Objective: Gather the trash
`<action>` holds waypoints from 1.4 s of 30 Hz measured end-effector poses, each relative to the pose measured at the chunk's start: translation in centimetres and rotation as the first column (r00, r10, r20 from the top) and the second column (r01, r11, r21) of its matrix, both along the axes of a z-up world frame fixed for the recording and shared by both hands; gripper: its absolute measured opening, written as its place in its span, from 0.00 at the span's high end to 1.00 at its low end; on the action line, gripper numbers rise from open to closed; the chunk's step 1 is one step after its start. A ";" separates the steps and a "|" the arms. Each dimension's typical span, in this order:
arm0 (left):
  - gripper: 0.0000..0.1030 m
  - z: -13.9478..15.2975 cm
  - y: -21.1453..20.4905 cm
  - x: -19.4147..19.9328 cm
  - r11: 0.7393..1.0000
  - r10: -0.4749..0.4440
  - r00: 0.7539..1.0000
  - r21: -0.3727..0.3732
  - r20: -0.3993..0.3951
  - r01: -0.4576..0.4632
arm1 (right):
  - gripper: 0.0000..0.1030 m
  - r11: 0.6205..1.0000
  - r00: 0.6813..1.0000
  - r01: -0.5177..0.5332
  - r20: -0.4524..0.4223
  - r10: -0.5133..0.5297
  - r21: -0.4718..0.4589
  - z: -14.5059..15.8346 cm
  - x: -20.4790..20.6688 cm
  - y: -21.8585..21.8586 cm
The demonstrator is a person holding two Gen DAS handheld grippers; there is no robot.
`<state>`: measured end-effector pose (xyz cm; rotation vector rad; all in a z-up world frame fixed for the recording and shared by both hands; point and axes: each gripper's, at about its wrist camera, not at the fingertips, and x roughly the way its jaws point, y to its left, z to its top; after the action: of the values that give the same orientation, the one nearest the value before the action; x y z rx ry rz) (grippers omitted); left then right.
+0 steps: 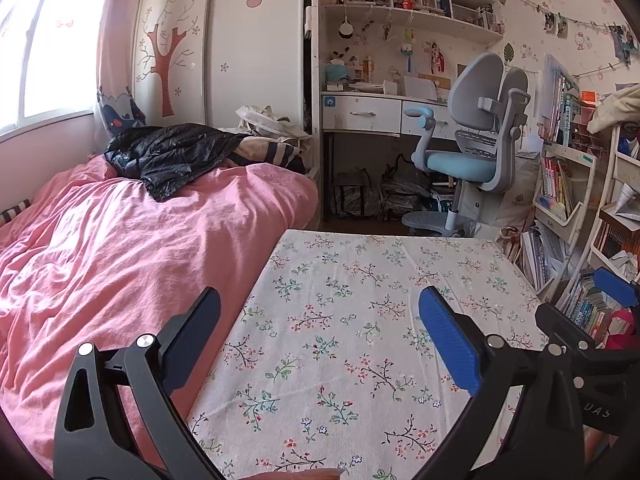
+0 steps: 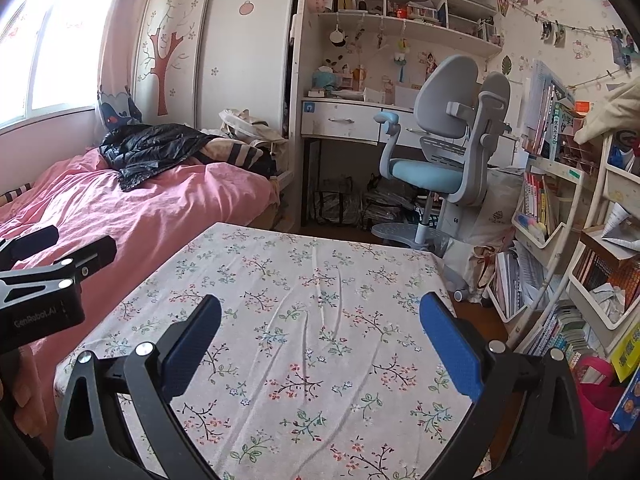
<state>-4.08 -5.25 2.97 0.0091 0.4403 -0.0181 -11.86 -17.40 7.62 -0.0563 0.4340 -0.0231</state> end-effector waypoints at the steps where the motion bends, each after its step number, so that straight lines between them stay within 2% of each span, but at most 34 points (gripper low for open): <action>1: 0.07 0.0 0.0 0.0 1.000 -0.001 1.000 0.000 -0.001 0.001 | 0.07 1.000 1.000 0.001 -0.002 -0.001 -0.002 -0.1 0.0 0.0; 42: 0.07 -0.2 -0.2 -0.2 1.000 -0.004 1.000 0.002 -0.007 0.004 | 0.07 1.000 1.000 0.006 -0.019 -0.006 -0.012 -0.3 0.3 0.0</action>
<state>-4.25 -5.42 2.80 0.0118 0.4472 -0.0218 -11.58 -17.36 7.27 -0.0666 0.4527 -0.0311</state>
